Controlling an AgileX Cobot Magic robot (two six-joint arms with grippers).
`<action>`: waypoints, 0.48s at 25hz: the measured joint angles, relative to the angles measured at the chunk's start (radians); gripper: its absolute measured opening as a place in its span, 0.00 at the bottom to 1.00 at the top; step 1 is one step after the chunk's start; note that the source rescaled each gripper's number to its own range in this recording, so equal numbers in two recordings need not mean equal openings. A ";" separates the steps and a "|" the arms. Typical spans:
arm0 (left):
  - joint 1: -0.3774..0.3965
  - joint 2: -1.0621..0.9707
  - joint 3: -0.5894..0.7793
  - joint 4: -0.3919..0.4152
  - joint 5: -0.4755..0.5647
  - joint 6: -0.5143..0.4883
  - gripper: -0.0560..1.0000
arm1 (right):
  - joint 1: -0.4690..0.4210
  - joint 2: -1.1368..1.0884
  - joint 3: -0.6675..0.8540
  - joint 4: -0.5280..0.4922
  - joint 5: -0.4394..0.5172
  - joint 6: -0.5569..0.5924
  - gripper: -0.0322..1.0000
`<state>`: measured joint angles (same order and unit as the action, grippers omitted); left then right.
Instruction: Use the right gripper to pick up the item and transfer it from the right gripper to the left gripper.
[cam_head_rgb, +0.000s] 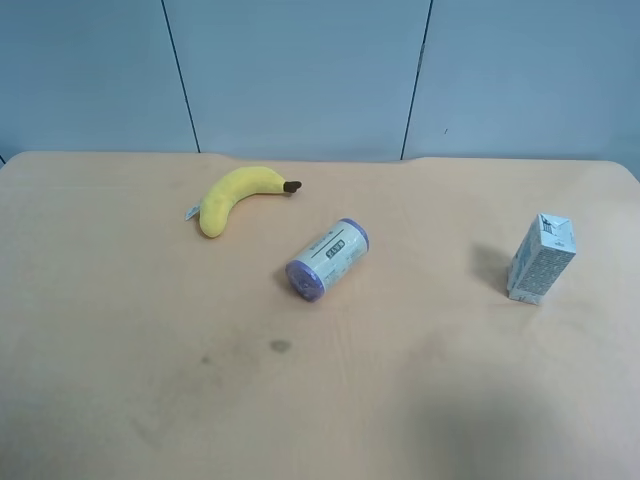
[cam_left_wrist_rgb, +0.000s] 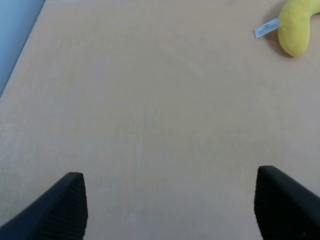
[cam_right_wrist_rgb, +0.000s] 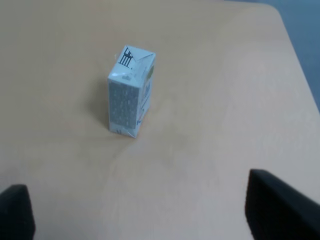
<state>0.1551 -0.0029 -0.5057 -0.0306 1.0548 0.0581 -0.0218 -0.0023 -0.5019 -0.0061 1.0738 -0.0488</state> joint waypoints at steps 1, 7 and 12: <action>0.000 0.000 0.000 0.000 0.000 0.000 0.71 | 0.000 0.000 0.000 0.000 0.000 0.000 0.69; 0.000 0.000 0.000 0.000 0.000 0.000 0.71 | 0.000 0.000 0.000 0.000 0.000 0.000 0.69; 0.000 0.000 0.000 0.000 0.000 0.000 0.71 | 0.000 0.000 0.000 0.000 0.000 0.000 0.69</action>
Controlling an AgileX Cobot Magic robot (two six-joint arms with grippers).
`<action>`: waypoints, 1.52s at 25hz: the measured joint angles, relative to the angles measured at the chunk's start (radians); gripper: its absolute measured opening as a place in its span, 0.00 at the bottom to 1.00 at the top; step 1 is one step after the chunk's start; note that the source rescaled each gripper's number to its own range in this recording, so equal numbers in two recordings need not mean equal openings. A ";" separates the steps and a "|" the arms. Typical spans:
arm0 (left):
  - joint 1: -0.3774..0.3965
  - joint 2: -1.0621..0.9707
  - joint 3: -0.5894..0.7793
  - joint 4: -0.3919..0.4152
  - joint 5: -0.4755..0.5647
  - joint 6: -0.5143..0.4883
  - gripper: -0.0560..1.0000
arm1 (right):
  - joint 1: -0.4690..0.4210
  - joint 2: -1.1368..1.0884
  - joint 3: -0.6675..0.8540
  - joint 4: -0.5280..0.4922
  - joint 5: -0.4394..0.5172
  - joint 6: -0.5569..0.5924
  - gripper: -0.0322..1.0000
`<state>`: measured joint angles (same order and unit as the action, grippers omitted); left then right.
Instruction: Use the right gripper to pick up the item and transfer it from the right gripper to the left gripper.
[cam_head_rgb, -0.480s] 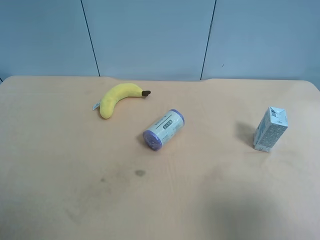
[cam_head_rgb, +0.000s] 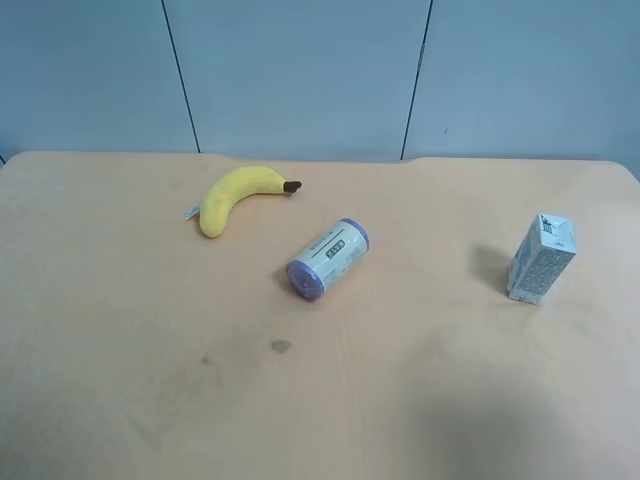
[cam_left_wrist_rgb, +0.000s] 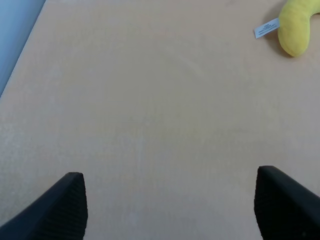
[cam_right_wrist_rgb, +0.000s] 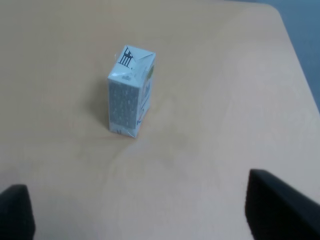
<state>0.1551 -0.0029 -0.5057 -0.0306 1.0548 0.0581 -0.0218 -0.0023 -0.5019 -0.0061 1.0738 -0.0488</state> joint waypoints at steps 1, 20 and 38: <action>0.000 0.000 0.000 0.000 0.000 0.000 0.71 | 0.000 0.000 0.000 0.000 0.000 0.000 0.69; 0.000 0.000 0.000 0.000 0.000 0.000 0.71 | 0.000 0.516 -0.319 -0.019 -0.006 0.061 0.99; 0.000 0.000 0.000 0.000 0.000 0.000 0.71 | 0.000 1.170 -0.342 -0.104 -0.020 0.376 1.00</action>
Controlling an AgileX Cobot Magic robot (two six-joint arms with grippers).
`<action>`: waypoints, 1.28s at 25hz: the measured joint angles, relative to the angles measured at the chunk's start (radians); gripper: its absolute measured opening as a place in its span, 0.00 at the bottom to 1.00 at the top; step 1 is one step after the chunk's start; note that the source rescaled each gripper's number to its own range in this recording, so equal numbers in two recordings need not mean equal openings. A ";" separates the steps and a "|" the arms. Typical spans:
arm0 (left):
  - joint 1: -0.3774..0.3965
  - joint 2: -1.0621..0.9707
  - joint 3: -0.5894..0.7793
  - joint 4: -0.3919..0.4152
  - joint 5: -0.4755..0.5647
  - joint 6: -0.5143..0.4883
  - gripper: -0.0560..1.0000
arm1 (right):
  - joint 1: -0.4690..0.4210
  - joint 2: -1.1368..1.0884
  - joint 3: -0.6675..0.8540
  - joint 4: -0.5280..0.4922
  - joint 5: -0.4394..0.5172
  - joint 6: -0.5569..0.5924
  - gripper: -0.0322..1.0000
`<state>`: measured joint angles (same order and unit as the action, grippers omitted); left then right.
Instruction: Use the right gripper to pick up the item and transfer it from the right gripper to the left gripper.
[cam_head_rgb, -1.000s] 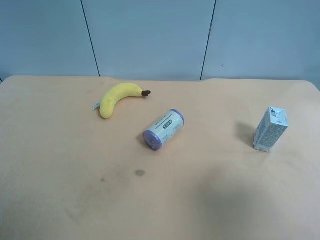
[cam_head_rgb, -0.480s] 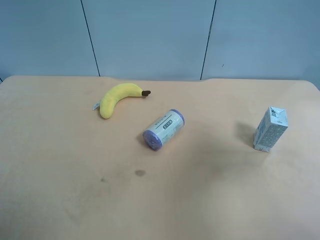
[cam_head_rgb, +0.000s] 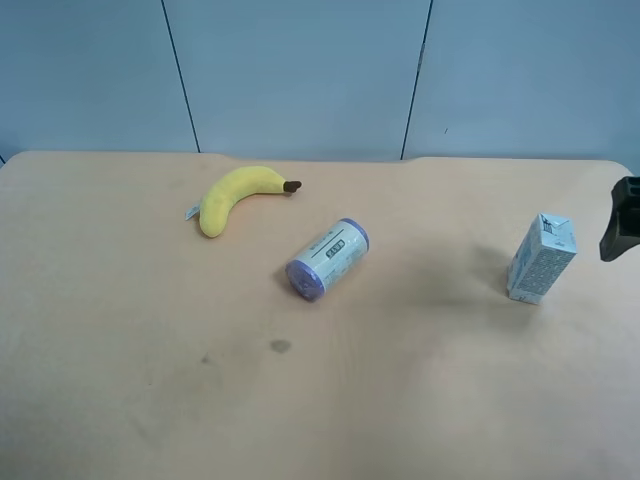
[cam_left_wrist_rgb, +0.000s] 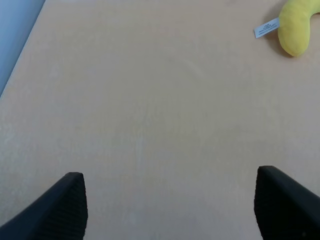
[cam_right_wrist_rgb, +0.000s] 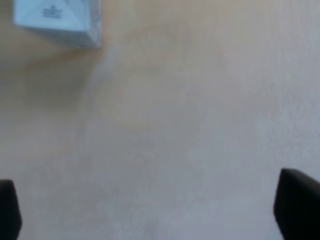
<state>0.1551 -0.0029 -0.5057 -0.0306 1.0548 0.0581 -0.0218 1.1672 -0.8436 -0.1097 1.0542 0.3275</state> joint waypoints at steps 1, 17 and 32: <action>0.000 0.000 0.000 0.000 0.000 0.000 0.71 | 0.000 0.023 0.000 -0.007 -0.011 0.014 1.00; 0.000 0.000 0.000 0.000 0.000 0.000 0.71 | 0.000 0.398 -0.364 0.044 0.042 0.043 1.00; 0.000 0.000 0.000 0.000 -0.001 0.000 0.71 | 0.000 0.582 -0.409 0.110 -0.015 0.019 1.00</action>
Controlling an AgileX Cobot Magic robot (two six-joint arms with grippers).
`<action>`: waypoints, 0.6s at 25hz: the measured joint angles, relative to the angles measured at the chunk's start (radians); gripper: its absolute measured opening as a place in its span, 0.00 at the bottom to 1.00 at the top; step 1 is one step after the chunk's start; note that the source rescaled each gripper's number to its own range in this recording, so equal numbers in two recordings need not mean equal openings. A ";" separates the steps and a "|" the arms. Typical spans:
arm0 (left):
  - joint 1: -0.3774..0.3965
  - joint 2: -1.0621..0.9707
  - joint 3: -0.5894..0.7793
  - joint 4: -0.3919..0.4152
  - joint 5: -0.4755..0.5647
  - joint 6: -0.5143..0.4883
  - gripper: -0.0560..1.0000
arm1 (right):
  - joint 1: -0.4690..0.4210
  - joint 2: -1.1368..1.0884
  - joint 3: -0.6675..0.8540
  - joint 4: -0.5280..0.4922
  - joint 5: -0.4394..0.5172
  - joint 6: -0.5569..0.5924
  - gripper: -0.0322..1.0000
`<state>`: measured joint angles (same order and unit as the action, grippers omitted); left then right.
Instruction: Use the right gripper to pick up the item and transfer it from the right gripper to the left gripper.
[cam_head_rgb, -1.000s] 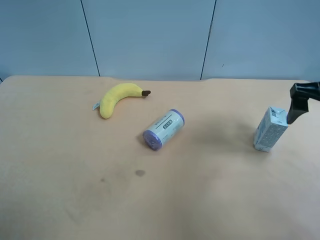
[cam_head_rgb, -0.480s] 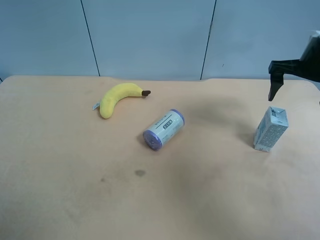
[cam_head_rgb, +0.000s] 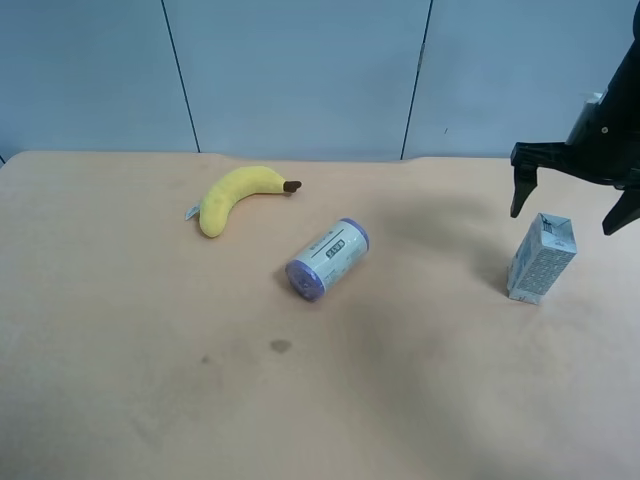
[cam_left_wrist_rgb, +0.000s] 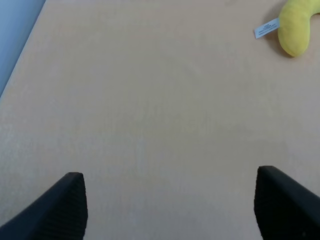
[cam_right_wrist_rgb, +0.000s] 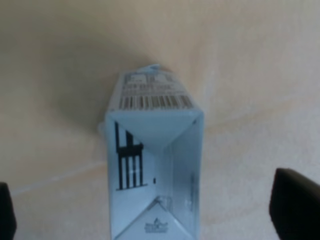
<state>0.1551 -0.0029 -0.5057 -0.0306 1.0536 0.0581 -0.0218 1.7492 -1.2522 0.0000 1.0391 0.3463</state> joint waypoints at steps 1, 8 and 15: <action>0.000 0.000 0.000 0.000 0.000 0.000 0.71 | 0.000 0.008 0.000 0.000 0.001 -0.003 1.00; 0.000 0.000 0.000 0.000 0.000 0.000 0.71 | 0.000 0.059 0.000 -0.006 -0.009 -0.006 1.00; 0.000 0.000 0.000 0.000 0.000 0.000 0.71 | 0.000 0.089 0.032 -0.006 -0.058 -0.006 1.00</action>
<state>0.1551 -0.0029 -0.5057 -0.0306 1.0536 0.0581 -0.0218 1.8383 -1.2207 -0.0057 0.9815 0.3399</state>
